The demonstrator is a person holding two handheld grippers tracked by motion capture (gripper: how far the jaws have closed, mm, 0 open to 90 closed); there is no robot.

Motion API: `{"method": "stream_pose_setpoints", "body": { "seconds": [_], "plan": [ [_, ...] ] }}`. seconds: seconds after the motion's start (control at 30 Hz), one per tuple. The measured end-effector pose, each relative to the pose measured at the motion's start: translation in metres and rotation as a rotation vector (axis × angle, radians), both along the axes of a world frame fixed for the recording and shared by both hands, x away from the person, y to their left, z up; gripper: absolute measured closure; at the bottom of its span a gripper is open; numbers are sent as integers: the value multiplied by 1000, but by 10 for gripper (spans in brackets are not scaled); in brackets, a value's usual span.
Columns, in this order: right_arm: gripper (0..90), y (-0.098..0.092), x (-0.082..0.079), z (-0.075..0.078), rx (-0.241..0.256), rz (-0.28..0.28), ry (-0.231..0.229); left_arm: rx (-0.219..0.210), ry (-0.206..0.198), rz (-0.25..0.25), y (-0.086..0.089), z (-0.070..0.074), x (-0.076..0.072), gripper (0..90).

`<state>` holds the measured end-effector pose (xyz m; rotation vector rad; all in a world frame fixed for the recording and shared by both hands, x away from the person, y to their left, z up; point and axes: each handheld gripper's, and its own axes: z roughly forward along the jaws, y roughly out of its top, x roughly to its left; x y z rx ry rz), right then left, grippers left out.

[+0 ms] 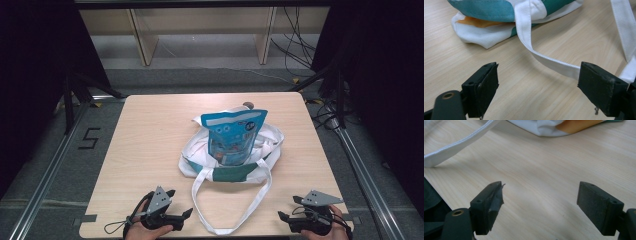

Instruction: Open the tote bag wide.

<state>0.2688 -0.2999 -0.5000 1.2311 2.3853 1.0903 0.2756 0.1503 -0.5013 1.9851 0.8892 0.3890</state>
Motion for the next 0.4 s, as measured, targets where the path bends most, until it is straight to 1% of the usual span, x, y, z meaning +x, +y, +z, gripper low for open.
{"method": "stream_pose_setpoints", "body": {
  "seconds": [0.03, 0.07, 0.1, 0.13, 0.17, 0.2, 0.23, 0.27, 0.3, 0.33, 0.37, 0.4],
  "plan": [
    [218, 0, 0, -1, -4, -4, -14, 35, -13, -15, 3, 1, 2, 158],
    [218, 1, -1, -1, -1, -9, -7, 6, -11, -6, 1, 0, 2, 158],
    [218, 1, -1, -1, -1, -9, -7, 6, -11, -6, 1, 0, 2, 158],
    [218, 1, -1, -1, 2, -13, -3, -5, 2, 4, 2, 0, 1, 158],
    [217, -1, 2, -1, -15, 8, -26, -5, 2, 4, 2, 0, 1, 158],
    [217, -1, 2, -1, -15, 8, -26, 16, -11, -7, 3, 0, 3, 158],
    [219, 1, -1, -1, -1, -10, -8, 6, -4, -3, 2, -1, 3, 158],
    [224, 2, -1, -1, 12, -9, 7, -4, 11, 17, 2, -2, 2, 158],
    [224, 2, -1, -1, 12, -9, 7, -4, 11, 17, 2, -2, 2, 158],
    [230, 0, 1, -1, -4, 19, -15, 14, 5, 13, 3, -2, 5, 158],
    [230, 0, 1, -1, -4, 19, -15, 14, 5, 13, 3, -2, 5, 158],
    [229, -2, 2, -1, -14, 30, -25, 15, 18, 26, 4, -2, 5, 158]
  ]
}}
